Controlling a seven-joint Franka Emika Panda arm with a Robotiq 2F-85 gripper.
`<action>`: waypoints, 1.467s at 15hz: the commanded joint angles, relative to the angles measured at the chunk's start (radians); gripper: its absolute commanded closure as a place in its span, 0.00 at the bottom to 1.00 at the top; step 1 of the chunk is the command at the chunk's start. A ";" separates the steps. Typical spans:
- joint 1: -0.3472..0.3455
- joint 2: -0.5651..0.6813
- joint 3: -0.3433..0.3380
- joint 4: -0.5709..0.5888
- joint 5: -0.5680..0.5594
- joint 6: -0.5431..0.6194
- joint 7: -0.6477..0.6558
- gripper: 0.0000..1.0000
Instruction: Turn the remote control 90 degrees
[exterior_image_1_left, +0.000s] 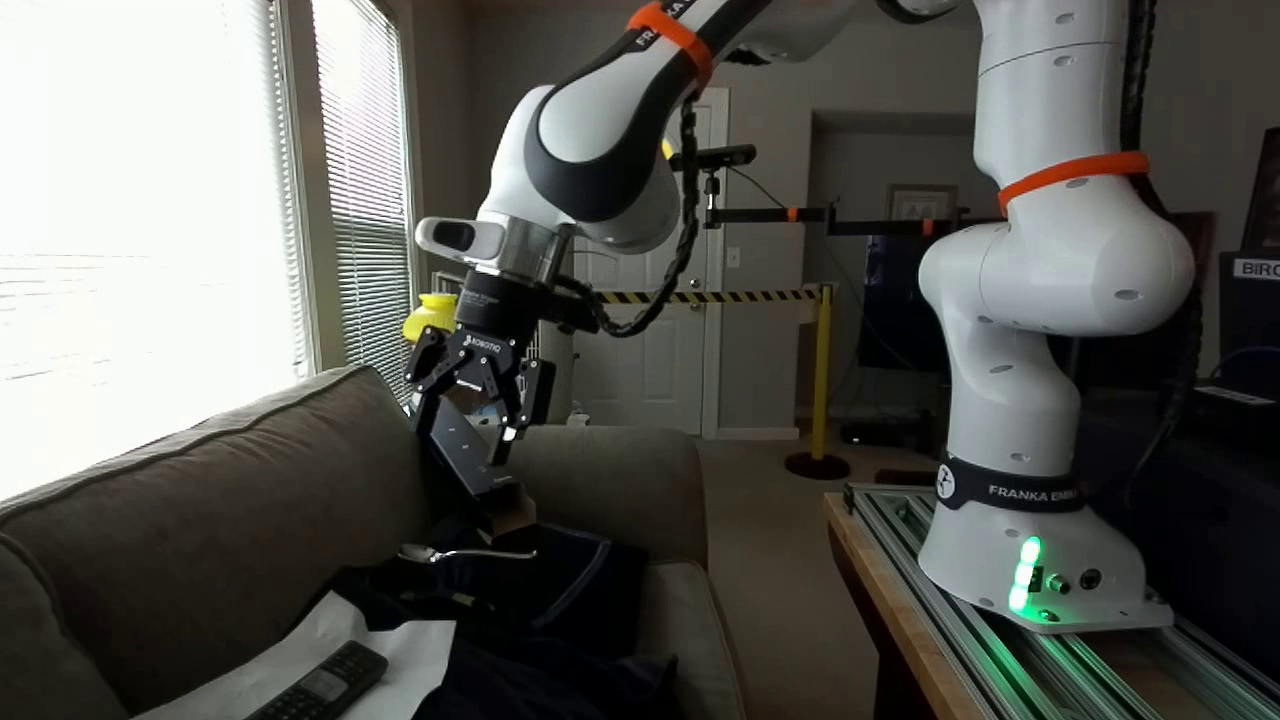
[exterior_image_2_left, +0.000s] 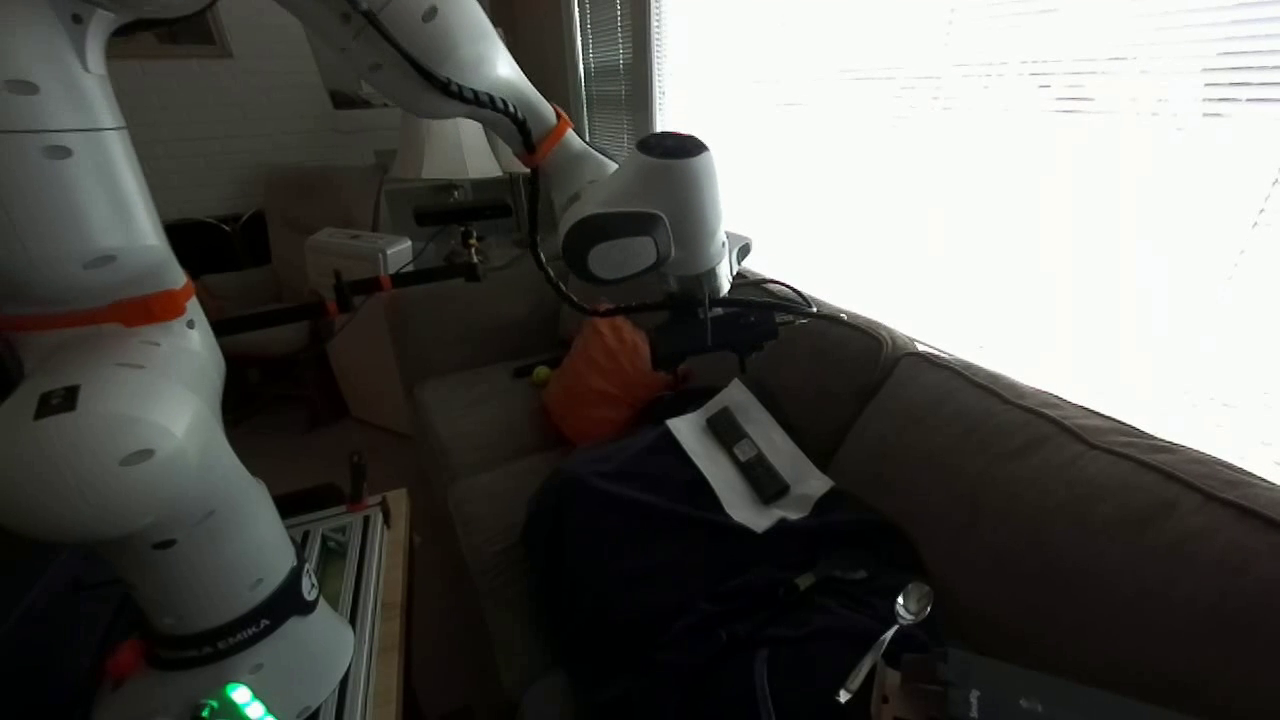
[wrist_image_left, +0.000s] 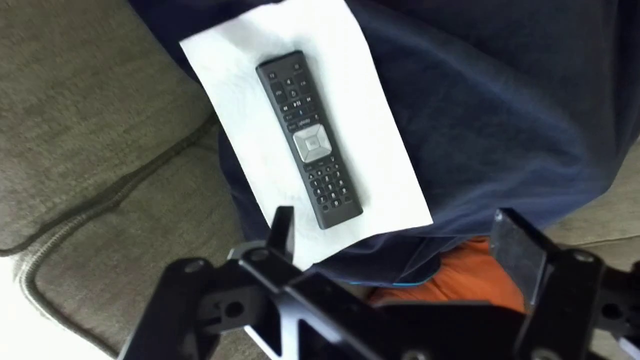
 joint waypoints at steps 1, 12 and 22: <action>-0.094 0.168 0.135 0.140 0.258 0.027 -0.247 0.00; -0.204 0.469 0.225 0.290 0.239 0.047 -0.609 0.00; -0.237 0.616 0.281 0.424 -0.048 0.199 -0.367 0.00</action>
